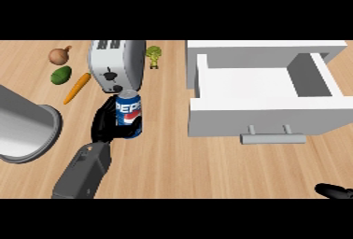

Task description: Pick up the can, place it into the drawer and close the drawer

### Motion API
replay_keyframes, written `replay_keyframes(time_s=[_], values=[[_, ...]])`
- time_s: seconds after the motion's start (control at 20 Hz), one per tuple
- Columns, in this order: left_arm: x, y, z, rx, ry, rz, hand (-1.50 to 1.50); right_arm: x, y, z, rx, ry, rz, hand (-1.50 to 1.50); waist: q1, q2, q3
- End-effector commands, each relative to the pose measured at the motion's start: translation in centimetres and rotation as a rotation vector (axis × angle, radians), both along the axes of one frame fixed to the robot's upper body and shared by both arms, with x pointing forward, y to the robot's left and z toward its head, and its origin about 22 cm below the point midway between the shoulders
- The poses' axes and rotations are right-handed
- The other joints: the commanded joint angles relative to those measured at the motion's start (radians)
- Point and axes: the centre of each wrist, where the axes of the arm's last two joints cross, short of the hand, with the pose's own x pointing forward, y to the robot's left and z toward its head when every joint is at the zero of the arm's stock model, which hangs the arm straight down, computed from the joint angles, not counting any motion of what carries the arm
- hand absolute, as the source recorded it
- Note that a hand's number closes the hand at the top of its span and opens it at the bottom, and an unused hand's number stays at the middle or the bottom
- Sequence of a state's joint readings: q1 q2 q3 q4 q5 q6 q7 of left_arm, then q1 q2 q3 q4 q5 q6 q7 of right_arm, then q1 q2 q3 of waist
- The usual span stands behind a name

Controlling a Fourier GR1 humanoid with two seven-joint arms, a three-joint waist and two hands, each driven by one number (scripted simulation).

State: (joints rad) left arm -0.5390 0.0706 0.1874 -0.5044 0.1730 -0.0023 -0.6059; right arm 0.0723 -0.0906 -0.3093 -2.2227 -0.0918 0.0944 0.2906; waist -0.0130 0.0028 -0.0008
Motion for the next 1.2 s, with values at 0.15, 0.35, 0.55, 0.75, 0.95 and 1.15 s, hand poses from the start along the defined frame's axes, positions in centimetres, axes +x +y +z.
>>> replay_keyframes(time_s=[0.15, 0.35, 0.55, 0.75, 0.95, 1.15], values=[[3.6, -4.1, 4.6, 0.003, -0.050, -0.098, 1.50, -1.0, -0.7, -0.5, -0.028, 0.000, -0.025, -1.50, 0.010, -0.006, 0.001], [5.3, -6.4, 8.1, 0.053, -0.070, -0.150, 1.50, -1.2, 0.3, 0.2, -0.017, 0.004, -0.035, -1.50, 0.012, -0.007, 0.001], [6.3, -8.9, 13.0, 0.062, -0.087, -0.203, 1.50, -1.5, -0.8, 0.5, -0.026, 0.000, -0.019, -1.50, 0.016, -0.010, 0.002], [7.2, -11.1, 16.9, 0.073, -0.116, -0.211, 1.50, -2.0, -1.2, 0.5, -0.032, 0.011, -0.014, -1.50, 0.003, -0.006, 0.001], [7.9, -14.0, 22.1, 0.067, -0.105, -0.231, 1.50, -0.2, -0.6, 1.2, -0.025, 0.004, -0.022, -1.50, 0.003, -0.004, 0.001], [8.2, -15.9, 26.2, 0.083, -0.118, -0.223, 1.50, -0.3, -0.4, 1.0, -0.038, 0.001, -0.017, -1.50, 0.000, -0.003, 0.001]])
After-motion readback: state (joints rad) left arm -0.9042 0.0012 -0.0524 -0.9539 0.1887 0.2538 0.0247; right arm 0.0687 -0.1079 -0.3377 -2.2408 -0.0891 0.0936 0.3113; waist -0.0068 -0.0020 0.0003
